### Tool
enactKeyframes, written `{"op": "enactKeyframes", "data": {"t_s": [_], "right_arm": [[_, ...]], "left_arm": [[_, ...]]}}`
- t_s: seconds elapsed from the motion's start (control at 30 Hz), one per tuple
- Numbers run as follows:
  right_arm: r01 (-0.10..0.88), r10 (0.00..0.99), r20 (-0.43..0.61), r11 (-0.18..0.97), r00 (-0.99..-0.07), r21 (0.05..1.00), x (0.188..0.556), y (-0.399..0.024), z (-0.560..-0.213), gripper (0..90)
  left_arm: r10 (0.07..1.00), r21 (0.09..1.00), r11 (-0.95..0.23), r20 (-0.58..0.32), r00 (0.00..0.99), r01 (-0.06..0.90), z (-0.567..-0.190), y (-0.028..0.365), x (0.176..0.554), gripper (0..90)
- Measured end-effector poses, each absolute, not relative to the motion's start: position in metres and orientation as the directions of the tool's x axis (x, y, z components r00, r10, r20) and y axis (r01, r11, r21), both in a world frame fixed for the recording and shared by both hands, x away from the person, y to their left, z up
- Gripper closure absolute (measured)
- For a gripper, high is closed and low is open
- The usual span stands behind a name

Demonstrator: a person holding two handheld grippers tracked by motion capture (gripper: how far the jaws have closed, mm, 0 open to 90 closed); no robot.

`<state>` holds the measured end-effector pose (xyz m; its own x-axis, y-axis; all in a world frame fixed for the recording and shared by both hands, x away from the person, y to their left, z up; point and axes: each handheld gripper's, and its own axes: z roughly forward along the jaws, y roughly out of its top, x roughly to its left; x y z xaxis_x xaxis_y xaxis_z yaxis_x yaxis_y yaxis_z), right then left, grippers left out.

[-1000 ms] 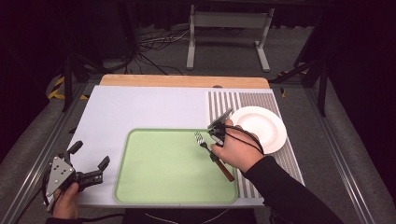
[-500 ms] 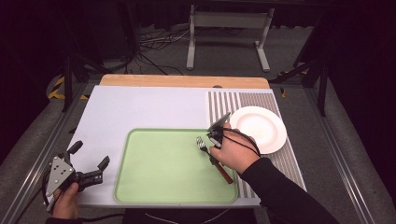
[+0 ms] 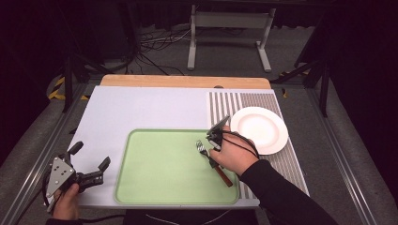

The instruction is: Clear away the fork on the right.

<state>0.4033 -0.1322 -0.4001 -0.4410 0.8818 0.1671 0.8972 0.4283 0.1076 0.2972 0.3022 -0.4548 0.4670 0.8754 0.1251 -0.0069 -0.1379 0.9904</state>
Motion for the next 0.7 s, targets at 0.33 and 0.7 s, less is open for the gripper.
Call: {"op": "enactKeyframes", "data": {"t_s": [0.33,0.7], "right_arm": [[0.9,0.884,0.17,0.426,-0.435,0.091,0.4033,-0.1308,-0.4066,76.1],[0.898,0.88,0.181,0.429,-0.44,0.094,0.4039,-0.1308,-0.4086,74.3]], "left_arm": [[0.875,0.99,-0.137,0.125,0.467,-0.007,-0.4547,0.3022,0.2972,0.0],[0.874,0.99,-0.139,0.126,0.469,-0.008,-0.4547,0.302,0.2971,0.0]]}}
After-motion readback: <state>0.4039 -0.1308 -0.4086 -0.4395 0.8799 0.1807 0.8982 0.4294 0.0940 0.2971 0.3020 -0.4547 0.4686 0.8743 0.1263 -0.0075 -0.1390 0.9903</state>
